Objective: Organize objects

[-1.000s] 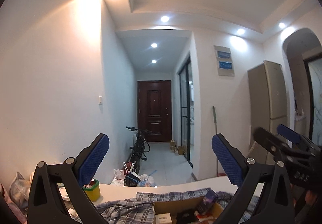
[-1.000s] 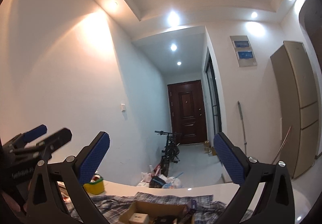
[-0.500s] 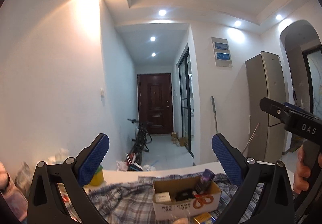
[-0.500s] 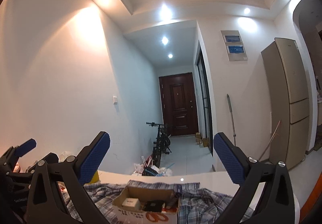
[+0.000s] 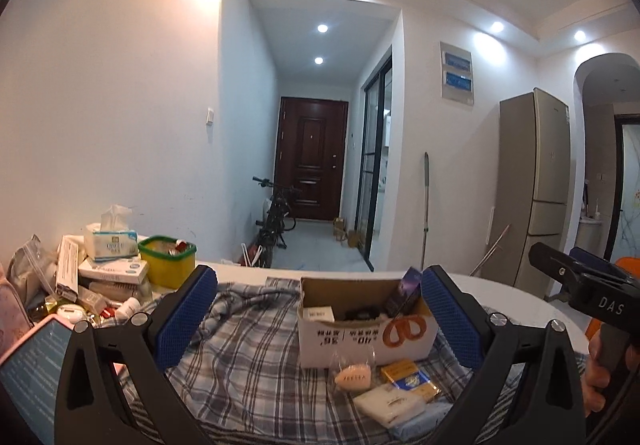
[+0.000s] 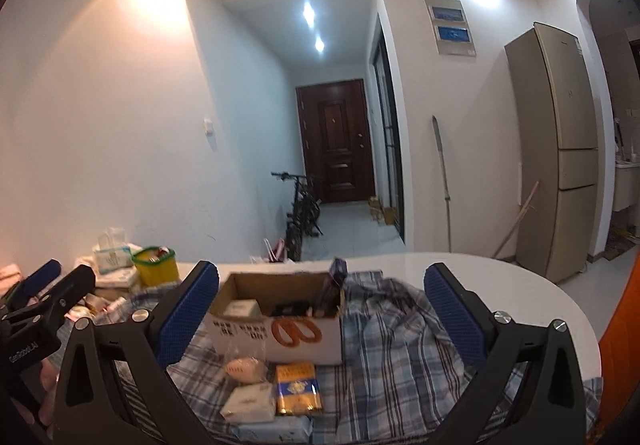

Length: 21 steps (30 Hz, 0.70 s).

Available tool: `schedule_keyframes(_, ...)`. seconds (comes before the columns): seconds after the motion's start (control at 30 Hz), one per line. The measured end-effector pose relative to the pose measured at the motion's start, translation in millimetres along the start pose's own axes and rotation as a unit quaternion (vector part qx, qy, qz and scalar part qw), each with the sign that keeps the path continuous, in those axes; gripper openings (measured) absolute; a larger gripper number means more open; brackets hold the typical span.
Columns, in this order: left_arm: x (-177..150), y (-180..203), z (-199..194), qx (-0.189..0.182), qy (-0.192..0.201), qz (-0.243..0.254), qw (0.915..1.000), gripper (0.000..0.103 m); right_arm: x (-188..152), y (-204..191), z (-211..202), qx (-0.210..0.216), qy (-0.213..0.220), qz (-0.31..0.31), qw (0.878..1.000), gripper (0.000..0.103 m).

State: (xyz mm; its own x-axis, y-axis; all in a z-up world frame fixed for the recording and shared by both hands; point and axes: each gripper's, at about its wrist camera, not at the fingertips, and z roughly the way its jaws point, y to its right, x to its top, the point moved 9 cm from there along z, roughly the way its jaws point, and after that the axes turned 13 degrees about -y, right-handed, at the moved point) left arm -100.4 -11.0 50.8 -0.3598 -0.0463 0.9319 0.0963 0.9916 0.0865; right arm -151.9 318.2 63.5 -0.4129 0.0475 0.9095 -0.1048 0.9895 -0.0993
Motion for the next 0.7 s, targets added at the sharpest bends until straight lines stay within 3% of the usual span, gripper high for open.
schedule_keyframes(0.13,-12,-4,19,-0.005,-0.015,-0.007,0.9999,0.103,-12,-1,13,-0.036,-0.01,-0.011,0.999,0.103)
schedule_keyframes(0.27,-22,-13,46,0.0,-0.036,-0.029,0.9989,0.103,-25,-12,29,-0.032,-0.028,-0.028,0.999,0.103)
schedule_keyframes(0.4,-40,-17,68,0.031,-0.068,-0.019,0.997,0.103,-33,-11,50,-0.046,-0.042,-0.033,0.998,0.103)
schedule_keyframes(0.7,-66,-16,95,0.031,-0.126,-0.015,0.9915,0.103,-55,1,78,-0.047,-0.088,-0.026,0.995,0.103)
